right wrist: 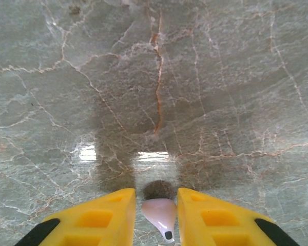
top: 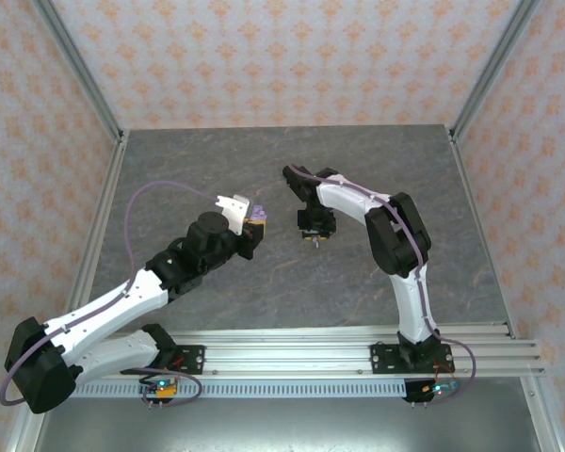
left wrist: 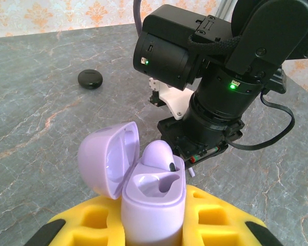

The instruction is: Insert the wireless bluetooth earbuds into the charging case

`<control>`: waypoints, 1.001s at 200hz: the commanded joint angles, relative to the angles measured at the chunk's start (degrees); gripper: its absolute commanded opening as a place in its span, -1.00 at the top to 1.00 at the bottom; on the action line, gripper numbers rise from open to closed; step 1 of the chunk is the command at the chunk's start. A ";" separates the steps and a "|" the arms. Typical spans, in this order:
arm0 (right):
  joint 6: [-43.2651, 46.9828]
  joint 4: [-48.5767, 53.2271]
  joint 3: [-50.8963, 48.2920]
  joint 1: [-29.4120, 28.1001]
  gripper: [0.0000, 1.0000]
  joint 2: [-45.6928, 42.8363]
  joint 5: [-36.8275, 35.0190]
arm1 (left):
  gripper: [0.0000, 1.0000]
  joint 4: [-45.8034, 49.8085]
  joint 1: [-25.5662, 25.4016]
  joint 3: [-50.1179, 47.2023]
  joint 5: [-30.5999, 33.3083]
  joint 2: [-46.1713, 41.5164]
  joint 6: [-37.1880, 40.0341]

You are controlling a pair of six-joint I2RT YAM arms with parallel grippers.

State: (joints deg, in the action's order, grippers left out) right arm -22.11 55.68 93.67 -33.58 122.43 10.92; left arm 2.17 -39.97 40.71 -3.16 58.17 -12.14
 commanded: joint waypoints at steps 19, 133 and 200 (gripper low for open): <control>-0.76 0.09 -1.53 0.36 0.45 1.66 -0.39 | 0.74 0.49 0.20 -0.10 -0.36 -0.34 -0.51; 0.67 -0.92 -3.07 0.31 0.50 1.91 -0.59 | 0.74 0.64 0.20 0.41 -0.36 0.17 -0.68; 1.20 -6.38 -6.52 0.69 0.55 -4.08 0.47 | 0.75 -0.09 0.15 -0.05 -1.69 2.18 -1.20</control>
State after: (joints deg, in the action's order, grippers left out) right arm -21.82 52.34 90.11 -33.54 120.88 11.38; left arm 2.22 -39.97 40.71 -4.03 59.24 -12.36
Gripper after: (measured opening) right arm 0.228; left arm 0.192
